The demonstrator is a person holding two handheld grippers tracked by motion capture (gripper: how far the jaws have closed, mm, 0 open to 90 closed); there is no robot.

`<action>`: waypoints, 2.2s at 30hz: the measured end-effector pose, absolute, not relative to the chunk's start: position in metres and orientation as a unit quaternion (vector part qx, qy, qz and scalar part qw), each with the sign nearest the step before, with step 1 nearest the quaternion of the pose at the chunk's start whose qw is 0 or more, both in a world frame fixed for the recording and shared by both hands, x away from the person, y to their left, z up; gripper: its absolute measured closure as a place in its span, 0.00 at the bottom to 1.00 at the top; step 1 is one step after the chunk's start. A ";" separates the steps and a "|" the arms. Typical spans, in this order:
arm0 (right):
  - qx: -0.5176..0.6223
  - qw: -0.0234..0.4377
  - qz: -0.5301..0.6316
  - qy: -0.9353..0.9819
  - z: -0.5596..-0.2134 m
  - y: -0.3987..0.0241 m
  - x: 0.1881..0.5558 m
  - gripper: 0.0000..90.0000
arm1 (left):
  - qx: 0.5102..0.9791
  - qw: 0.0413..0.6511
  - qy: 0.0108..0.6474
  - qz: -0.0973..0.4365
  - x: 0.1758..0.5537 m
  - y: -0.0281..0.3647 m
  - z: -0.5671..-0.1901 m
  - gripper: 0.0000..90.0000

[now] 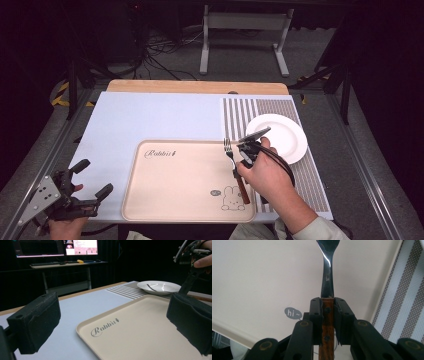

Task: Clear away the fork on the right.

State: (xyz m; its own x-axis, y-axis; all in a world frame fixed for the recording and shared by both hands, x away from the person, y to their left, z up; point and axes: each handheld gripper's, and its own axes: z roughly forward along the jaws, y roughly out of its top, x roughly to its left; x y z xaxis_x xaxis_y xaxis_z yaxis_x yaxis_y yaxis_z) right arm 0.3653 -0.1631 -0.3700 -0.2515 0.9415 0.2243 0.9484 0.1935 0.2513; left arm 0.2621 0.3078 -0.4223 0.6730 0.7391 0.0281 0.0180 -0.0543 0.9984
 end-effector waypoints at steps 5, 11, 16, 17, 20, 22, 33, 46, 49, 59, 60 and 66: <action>-0.618 0.014 -0.164 -0.769 -0.377 -0.162 0.368 0.87 | 0.667 0.626 0.283 0.288 0.262 0.308 -0.422 0.00; -0.623 0.023 -0.155 -0.766 -0.386 -0.159 0.371 0.87 | 0.666 0.627 0.283 0.288 0.262 0.308 -0.422 0.00; -0.624 0.025 -0.150 -0.766 -0.391 -0.158 0.373 0.87 | 0.666 0.627 0.283 0.288 0.262 0.308 -0.422 0.00; -0.625 0.027 -0.148 -0.766 -0.393 -0.157 0.373 0.87 | 0.666 0.627 0.283 0.288 0.262 0.308 -0.422 0.00; -0.626 0.029 -0.142 -0.767 -0.396 -0.156 0.374 0.87 | 0.666 0.627 0.283 0.288 0.262 0.308 -0.422 0.00; -0.627 0.033 -0.138 -0.766 -0.398 -0.156 0.374 0.87 | 0.666 0.627 0.283 0.289 0.262 0.308 -0.422 0.00; -0.635 0.036 -0.124 -0.762 -0.403 -0.157 0.377 0.87 | 0.666 0.627 0.283 0.289 0.262 0.308 -0.422 0.00; -0.635 0.043 -0.115 -0.763 -0.408 -0.155 0.379 0.86 | 0.665 0.628 0.282 0.289 0.262 0.309 -0.422 0.00; -0.636 0.043 -0.114 -0.762 -0.408 -0.155 0.379 0.86 | 0.666 0.627 0.283 0.289 0.262 0.308 -0.422 0.00; -0.622 0.045 -0.123 -0.772 -0.411 -0.156 0.380 0.58 | 0.666 0.628 0.283 0.288 0.262 0.308 -0.422 0.00; -0.617 0.047 -0.134 -0.774 -0.412 -0.156 0.380 0.46 | 0.666 0.628 0.283 0.288 0.262 0.308 -0.422 0.00; -0.589 0.017 -0.164 -0.791 -0.415 -0.155 0.380 0.30 | 0.665 0.628 0.283 0.288 0.262 0.308 -0.422 0.00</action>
State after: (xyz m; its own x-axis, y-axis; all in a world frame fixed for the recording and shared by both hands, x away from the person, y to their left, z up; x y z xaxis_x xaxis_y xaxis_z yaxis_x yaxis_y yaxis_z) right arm 0.3796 -0.1550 -0.4147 -0.3065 0.9260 0.2204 0.9372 0.2532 0.2397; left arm 0.2620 0.3083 -0.4219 0.6738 0.7384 0.0280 0.0149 -0.0515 0.9986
